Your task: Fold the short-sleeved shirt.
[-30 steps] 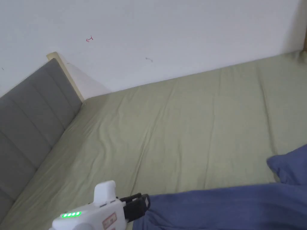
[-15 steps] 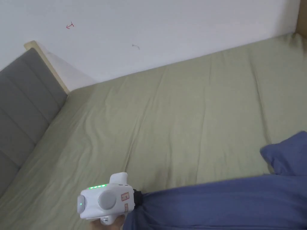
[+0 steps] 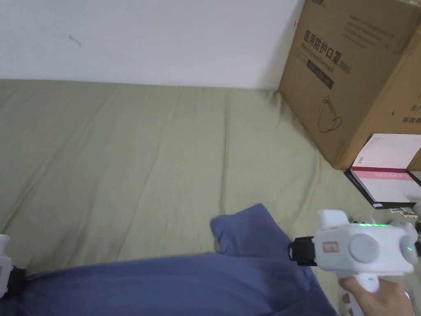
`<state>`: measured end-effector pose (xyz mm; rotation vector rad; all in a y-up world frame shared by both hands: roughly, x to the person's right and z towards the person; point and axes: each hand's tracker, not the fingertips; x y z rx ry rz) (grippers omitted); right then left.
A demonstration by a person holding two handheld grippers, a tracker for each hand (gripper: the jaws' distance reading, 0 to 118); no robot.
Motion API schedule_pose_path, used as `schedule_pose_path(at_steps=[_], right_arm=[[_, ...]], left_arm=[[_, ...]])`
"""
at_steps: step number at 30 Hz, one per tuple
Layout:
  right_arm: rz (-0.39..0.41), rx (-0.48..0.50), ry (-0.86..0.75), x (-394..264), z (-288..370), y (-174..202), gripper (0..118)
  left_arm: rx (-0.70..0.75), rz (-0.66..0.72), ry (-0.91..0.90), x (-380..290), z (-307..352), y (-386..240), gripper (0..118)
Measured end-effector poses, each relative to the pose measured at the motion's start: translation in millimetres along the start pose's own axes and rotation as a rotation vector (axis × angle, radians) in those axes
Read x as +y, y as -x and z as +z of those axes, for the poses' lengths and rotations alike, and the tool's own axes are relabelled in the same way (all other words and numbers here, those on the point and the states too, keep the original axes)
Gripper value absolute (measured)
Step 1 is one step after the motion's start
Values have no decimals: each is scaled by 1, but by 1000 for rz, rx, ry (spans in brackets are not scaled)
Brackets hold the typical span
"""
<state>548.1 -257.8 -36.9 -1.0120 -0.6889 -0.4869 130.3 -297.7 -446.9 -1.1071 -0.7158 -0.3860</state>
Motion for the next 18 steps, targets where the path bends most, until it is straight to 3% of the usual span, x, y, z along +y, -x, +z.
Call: schedule_pose_path(at_steps=[4, 7, 9, 10, 13, 18], right_arm=[[28, -65, 160, 7, -58, -6, 55], [59, -88, 90, -3, -54, 7, 44], [86, -74, 82, -4, -53, 9, 13], [96, -73, 81, -4, -53, 9, 6], [97, -60, 29, -4, -39, 4, 2], [59, 53, -159, -32, 57, 10, 1]], left_arm=[[-16, 17, -2, -1, 3, 2, 2], [-25, 30, -7, -2, 4, 3, 2], [-25, 32, -11, -2, 4, 2, 2], [-25, 35, -10, -3, 6, 2, 2], [-36, 51, -33, -3, 18, 6, 2], [-161, 26, -232, -31, 96, 12, 2]])
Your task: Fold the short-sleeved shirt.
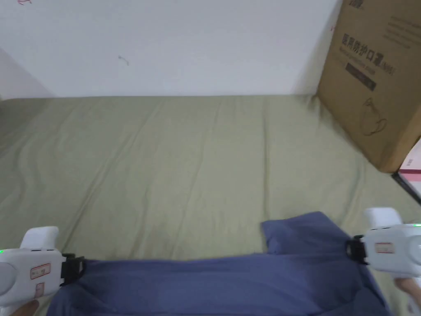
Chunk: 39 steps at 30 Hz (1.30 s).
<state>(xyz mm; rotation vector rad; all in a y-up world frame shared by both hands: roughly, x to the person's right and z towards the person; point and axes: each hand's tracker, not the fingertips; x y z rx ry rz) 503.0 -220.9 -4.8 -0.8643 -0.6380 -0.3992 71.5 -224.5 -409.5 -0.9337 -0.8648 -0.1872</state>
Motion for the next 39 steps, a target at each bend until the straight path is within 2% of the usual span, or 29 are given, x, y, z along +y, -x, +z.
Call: schedule_pose_path(at_steps=[4, 8, 10, 14, 19, 22, 23, 25, 26, 27, 30, 33, 35, 37, 39], right_arm=[[-20, 38, -90, -37, 74, 7, 1], [-61, 45, -51, -91, 113, 5, 1], [-54, 22, -21, -117, 118, 6, 1], [-99, 8, 44, -153, 109, 7, 1], [-84, -21, 98, -168, 91, 7, 1], [-23, -58, 83, -171, 84, 13, 2], [-18, -65, 91, -174, 77, 6, 14], [-6, -120, 100, -176, 76, 3, 56], [-8, -109, 91, -177, 81, 0, 64], [-16, -112, 73, -179, 87, -5, 64], [-40, -131, -90, -169, 120, 3, 64], [-11, -81, -298, -154, 157, 41, 64], [41, -52, -383, -142, 169, 72, 64], [79, -30, -425, -130, 172, 100, 64], [74, 10, -432, -120, 169, 121, 62]], left_arm=[[-58, -7, -90, -27, 66, -6, 2], [-62, -24, -55, -81, 107, 2, 2], [-58, -19, 2, -108, 112, 3, 1], [-39, -26, 94, -145, 97, 10, 2], [1, -38, 101, -153, 77, 14, 1], [6, -46, 76, -152, 73, 13, 3], [5, -45, 77, -152, 73, 13, 18], [28, -49, 59, -150, 78, 12, 59], [24, -56, 42, -151, 88, 8, 79], [15, -58, -14, -148, 98, 6, 83], [-11, -76, -198, -141, 139, -9, 83], [3, -104, -385, -129, 174, -34, 83], [10, -124, -478, -123, 186, -52, 83], [41, -143, -538, -116, 193, -70, 82], [81, -169, -576, -114, 192, -83, 80]])
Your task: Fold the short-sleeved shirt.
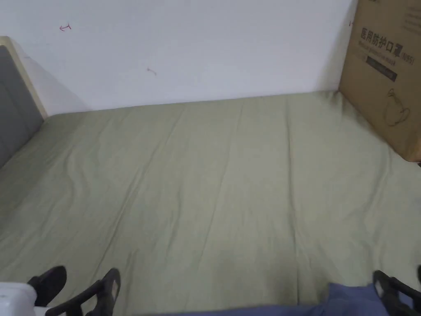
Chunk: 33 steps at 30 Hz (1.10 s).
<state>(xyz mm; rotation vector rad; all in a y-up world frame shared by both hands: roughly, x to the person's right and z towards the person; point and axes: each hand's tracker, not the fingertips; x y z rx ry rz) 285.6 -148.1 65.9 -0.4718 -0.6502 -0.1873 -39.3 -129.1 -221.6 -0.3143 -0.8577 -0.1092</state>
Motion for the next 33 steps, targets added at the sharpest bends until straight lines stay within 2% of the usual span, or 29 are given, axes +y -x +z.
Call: schedule_pose_path(at_steps=[1, 2, 3, 4, 5, 7, 9, 12, 14, 16, 17, 18, 19, 20, 21, 23, 27, 29, 33], right_arm=[[-3, 16, -7, 3, -4, 8, 62], [3, 30, -9, 5, -9, 15, 54], [16, 26, -6, 6, -14, 24, 41], [31, 17, 2, -2, -21, 23, 25], [54, 28, 23, -5, -25, 26, 8], [63, 29, 33, -9, -29, 30, 0], [89, 1, 57, -20, -36, 28, 0], [83, -1, 80, -25, -39, 24, 0], [75, 1, 84, -26, -37, 18, 0], [67, 1, 84, -25, -32, 20, 0], [62, 2, 87, -26, -30, 19, 0], [54, 3, 94, -28, -30, 15, 0], [46, 5, 100, -30, -29, 12, 0], [38, 6, 107, -28, -25, 14, 0], [29, 5, 114, -30, -24, 12, 0], [11, 4, 130, -34, -23, 7, 0], [-28, -7, 160, -36, -23, 2, 0], [-42, -8, 166, -33, -22, 2, 0], [-56, -14, 168, -32, -19, -2, 0]], left_arm=[[3, -1, -6, 1, 0, -5, 80], [-1, 2, 0, 3, -2, -8, 74], [-9, 10, 12, 2, -7, -10, 59], [-18, 24, 27, 2, -9, -12, 35], [-21, 32, 29, -1, -10, -14, 2], [-78, 60, 82, -4, -12, -14, 0], [-84, 76, 131, -9, -14, -15, 0], [-93, 112, 207, -16, -21, -2, 0], [-121, 201, 247, -21, -25, 19, 0], [-174, 358, 310, -32, -34, 49, 0], [-219, 450, 339, -43, -40, 69, 2], [-242, 556, 358, -55, -45, 89, 19], [-217, 642, 383, -66, -49, 103, 56], [-213, 689, 439, -79, -55, 117, 103], [-223, 737, 479, -93, -59, 129, 118], [-192, 766, 477, -114, -64, 144, 115], [-219, 949, 521, -150, -90, 159, 116], [-215, 997, 552, -163, -108, 158, 116], [-243, 978, 517, -155, -116, 136, 115]])
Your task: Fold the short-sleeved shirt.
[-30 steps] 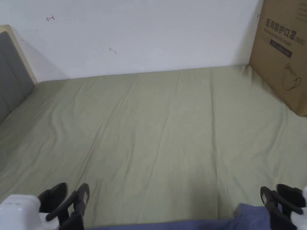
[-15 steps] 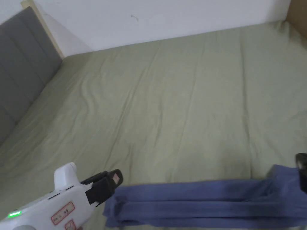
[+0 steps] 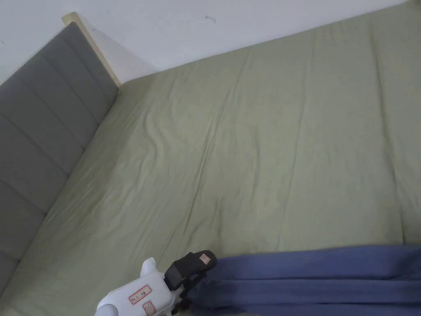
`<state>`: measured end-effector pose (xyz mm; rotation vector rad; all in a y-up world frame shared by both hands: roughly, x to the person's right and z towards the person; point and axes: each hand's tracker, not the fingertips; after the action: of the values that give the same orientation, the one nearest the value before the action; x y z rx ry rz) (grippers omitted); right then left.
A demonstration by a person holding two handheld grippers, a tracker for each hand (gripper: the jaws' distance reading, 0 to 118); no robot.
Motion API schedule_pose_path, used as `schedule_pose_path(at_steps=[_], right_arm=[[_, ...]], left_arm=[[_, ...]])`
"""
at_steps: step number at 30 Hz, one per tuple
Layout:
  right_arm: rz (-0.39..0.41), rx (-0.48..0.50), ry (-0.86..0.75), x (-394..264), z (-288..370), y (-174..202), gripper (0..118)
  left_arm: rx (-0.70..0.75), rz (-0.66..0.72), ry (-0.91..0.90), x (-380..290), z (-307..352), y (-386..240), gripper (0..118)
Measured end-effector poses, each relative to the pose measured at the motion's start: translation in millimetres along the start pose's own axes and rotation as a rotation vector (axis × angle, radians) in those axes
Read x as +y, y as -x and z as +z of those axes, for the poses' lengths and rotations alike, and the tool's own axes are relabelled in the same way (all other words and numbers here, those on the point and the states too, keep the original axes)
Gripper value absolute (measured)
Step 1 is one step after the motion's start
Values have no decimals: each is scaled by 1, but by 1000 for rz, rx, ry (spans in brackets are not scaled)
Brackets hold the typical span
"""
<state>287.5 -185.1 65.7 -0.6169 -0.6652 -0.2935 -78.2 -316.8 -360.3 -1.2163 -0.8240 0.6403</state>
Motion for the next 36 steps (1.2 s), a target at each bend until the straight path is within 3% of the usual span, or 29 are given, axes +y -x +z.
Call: schedule_pose_path(at_steps=[1, 2, 3, 4, 9, 15, 19, 22, 26, 30, 34, 35, 36], right_arm=[[-4, -2, 0, 0, 0, 0, 0], [-10, 1, 3, 0, -1, 0, 0], [-18, 5, 7, 2, -1, 0, 0], [-24, 6, 10, 2, -2, 0, 0], [-41, 11, 27, 1, 0, -1, 0], [-78, 11, 30, 0, 0, -7, 0], [-101, 25, 27, -2, -3, -8, 0], [-119, 43, 25, -1, -5, -4, 0], [-98, 62, 16, 1, 0, 1, 0], [-69, 52, -1, 2, 10, -1, 0], [-96, 39, 4, -4, 12, -11, 0], [-106, 37, 12, -6, 10, -14, 0], [-117, 39, 17, -10, 8, -18, 0]], left_arm=[[-17, -9, 2, -1, 0, -1, 109], [-32, 0, 12, -1, -3, 0, 70], [-13, 5, 19, -2, -11, -1, 17], [-3, 10, 4, -3, -15, 1, 9], [-11, 10, -79, -1, -5, 4, 8], [94, -94, -216, 28, 74, -12, 8], [271, -383, -209, 35, 99, -63, 8], [92, -463, -120, 0, 68, -113, 8], [-18, -528, 73, -53, -24, -153, 8], [-20, -576, 227, -100, -101, -165, 8], [-25, -586, 235, -116, -126, -167, 9], [-45, -584, 242, -113, -124, -164, 17], [-105, -534, 234, -108, -118, -159, 37]])
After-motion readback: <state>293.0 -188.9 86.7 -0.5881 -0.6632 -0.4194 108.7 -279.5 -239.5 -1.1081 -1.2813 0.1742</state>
